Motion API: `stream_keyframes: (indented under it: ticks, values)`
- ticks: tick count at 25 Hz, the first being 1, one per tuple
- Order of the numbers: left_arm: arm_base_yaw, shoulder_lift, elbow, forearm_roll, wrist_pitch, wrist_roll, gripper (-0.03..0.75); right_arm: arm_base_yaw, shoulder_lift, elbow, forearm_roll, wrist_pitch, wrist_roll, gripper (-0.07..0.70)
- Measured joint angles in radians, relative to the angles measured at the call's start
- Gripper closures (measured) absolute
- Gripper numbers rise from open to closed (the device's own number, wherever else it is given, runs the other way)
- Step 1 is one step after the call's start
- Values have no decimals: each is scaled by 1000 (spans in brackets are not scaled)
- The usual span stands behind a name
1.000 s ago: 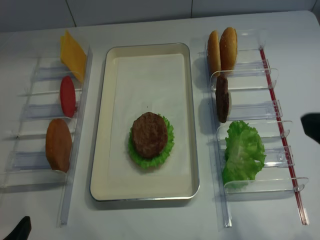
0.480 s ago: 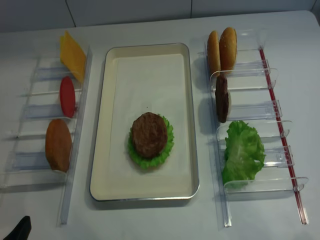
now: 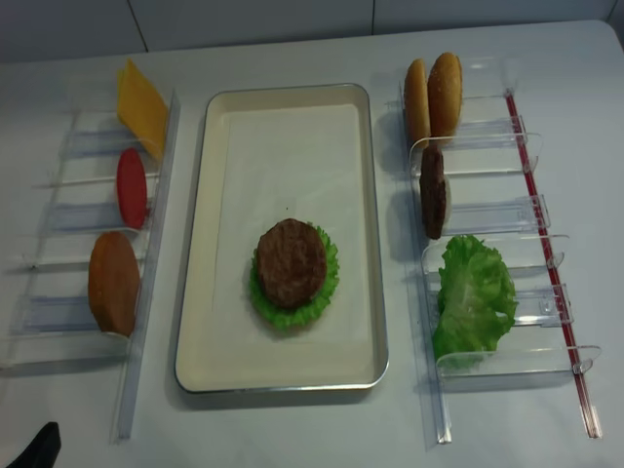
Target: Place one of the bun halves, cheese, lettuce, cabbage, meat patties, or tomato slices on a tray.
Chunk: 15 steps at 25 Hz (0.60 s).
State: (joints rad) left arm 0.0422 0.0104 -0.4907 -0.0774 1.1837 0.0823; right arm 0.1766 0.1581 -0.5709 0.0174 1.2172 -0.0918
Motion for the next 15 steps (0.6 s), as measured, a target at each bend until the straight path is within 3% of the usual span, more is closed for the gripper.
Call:
stream_keyframes:
  ticks: [8,15]
  values:
    - [0,0,0,0,0,0,286,-82,-165,69,44,-20,-58,87]
    - [0,0,0,0,-1,0,286,-97,-174,96,105,-74,-97,87]
